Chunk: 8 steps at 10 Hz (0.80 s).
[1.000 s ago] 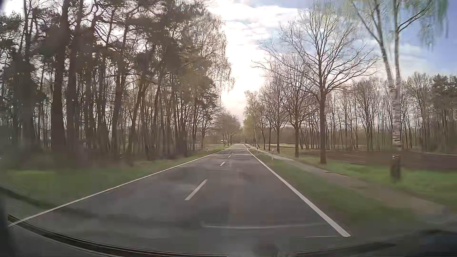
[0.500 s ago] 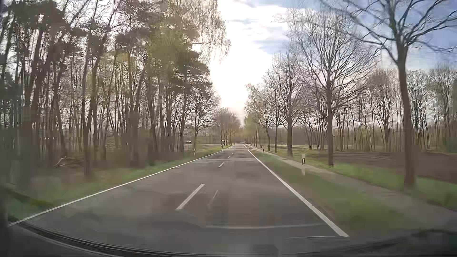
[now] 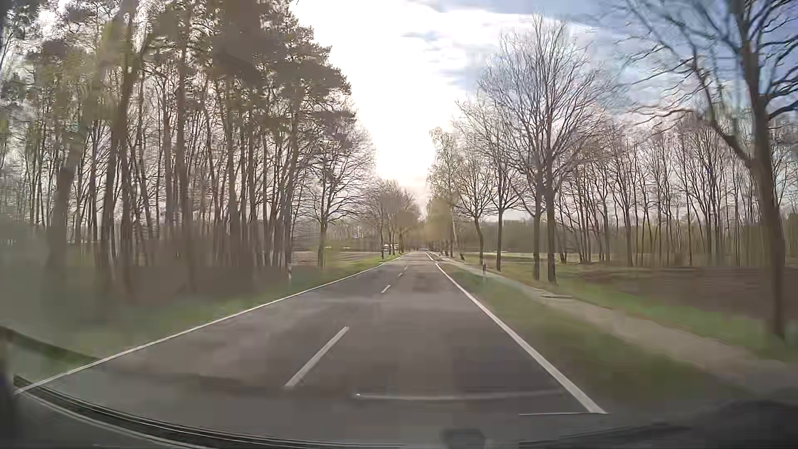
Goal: Follow the waypoints while adhering to traffic rules and regulations
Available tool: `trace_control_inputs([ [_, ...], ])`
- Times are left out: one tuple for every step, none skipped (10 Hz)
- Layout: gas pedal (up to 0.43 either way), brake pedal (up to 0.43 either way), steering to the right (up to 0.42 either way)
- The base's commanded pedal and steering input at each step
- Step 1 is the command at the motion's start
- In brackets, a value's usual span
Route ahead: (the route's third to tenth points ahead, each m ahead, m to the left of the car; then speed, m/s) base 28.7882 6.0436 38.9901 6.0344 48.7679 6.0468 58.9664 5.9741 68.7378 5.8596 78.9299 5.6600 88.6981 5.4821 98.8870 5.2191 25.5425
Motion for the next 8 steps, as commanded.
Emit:
trace_control_inputs([
  [0.028,0.000,0.000],
  [0.028,0.000,0.000],
  [0.028,0.000,0.000],
  [0.028,0.000,0.000],
  [0.028,0.000,0.000],
  [0.028,0.000,0.000],
  [0.028,0.000,0.000],
  [0.028,0.000,0.000],
])
